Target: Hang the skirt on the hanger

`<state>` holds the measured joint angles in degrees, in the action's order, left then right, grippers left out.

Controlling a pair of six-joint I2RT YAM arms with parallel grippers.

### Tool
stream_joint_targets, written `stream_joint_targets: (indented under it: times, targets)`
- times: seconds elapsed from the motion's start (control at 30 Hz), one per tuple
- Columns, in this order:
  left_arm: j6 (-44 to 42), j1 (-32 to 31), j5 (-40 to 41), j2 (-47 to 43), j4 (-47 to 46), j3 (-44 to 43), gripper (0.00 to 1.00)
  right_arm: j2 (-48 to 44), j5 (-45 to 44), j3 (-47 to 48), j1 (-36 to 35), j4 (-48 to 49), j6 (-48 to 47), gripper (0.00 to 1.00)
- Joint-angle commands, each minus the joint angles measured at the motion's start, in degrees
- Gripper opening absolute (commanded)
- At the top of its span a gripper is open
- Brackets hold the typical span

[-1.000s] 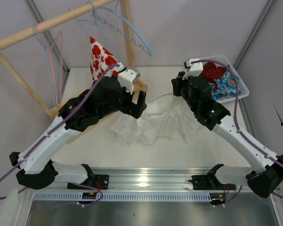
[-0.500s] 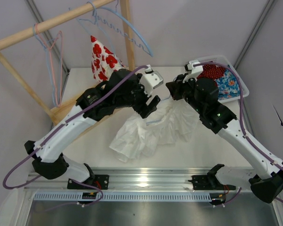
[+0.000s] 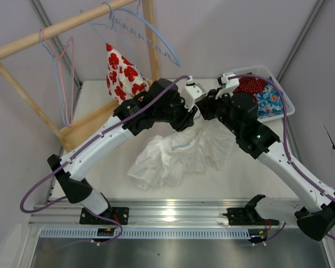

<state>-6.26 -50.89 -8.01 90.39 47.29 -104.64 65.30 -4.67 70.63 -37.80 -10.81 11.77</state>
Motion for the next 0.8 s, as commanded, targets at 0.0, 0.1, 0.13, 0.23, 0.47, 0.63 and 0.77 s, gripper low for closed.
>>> stream_joint_targets:
  times: [0.0,0.1,0.13,0.23,0.47,0.63,0.77]
  targets:
    - [2.2,0.6,-3.9,0.2,-4.3,0.9,0.33,-1.4,0.7,3.1,-0.3,3.0,1.8,0.00]
    - [2.8,0.9,-4.9,0.2,-4.8,1.7,0.21,-1.0,0.1,3.1,-0.3,2.8,2.0,0.00]
    - [3.1,1.1,-5.5,0.1,-5.0,2.9,0.19,-0.9,-0.2,3.2,-0.3,2.8,2.3,0.00]
    - [4.2,1.7,-6.2,-0.1,-4.7,4.3,0.21,-1.2,-0.7,3.2,-0.3,2.8,2.3,0.00]
    - [5.4,2.8,-6.1,-2.8,-6.7,8.3,0.03,-1.3,-1.6,4.1,0.0,2.0,1.6,0.00]
    - [8.5,4.0,-5.9,-5.6,-11.3,10.2,0.00,-0.4,-1.8,4.5,-0.1,-1.7,2.4,0.13]
    - [10.1,4.6,-5.4,-7.3,-13.4,10.9,0.00,-0.9,-3.4,5.0,0.7,-7.7,2.6,0.46]
